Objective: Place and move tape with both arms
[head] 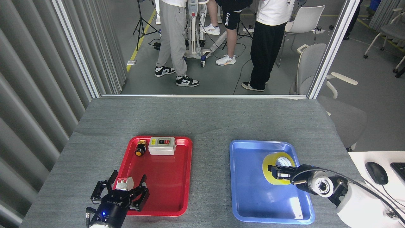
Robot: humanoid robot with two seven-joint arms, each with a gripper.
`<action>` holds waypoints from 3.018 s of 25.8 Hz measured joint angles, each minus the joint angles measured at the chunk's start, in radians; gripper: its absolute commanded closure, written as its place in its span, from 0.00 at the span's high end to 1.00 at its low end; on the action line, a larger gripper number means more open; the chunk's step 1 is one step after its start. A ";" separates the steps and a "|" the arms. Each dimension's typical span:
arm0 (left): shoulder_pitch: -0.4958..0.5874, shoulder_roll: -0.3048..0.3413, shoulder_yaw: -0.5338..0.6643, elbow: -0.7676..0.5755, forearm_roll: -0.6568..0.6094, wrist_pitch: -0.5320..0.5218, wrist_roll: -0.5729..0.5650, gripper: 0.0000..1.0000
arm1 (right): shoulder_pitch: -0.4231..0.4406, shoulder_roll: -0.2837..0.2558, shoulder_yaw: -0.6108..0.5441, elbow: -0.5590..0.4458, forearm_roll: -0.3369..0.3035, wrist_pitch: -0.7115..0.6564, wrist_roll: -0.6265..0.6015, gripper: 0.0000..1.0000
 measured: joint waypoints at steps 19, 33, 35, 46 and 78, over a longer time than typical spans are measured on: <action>0.080 0.000 -0.108 -0.007 0.001 0.255 0.160 1.00 | -0.134 0.130 0.062 0.104 -0.005 0.203 0.190 0.11; 0.086 0.003 -0.141 -0.006 0.002 0.188 0.181 1.00 | -0.145 0.184 0.073 0.117 0.005 0.278 0.199 0.17; 0.081 0.004 -0.141 -0.005 0.001 0.188 0.181 1.00 | -0.145 0.184 0.075 0.119 0.008 0.290 0.197 0.17; 0.079 0.008 -0.142 0.004 0.001 0.188 0.179 1.00 | -0.144 0.191 0.079 0.123 0.045 0.349 0.190 0.29; 0.048 0.022 -0.134 0.045 0.002 0.186 0.181 1.00 | 0.120 0.283 -0.308 0.064 0.680 0.138 -0.363 0.98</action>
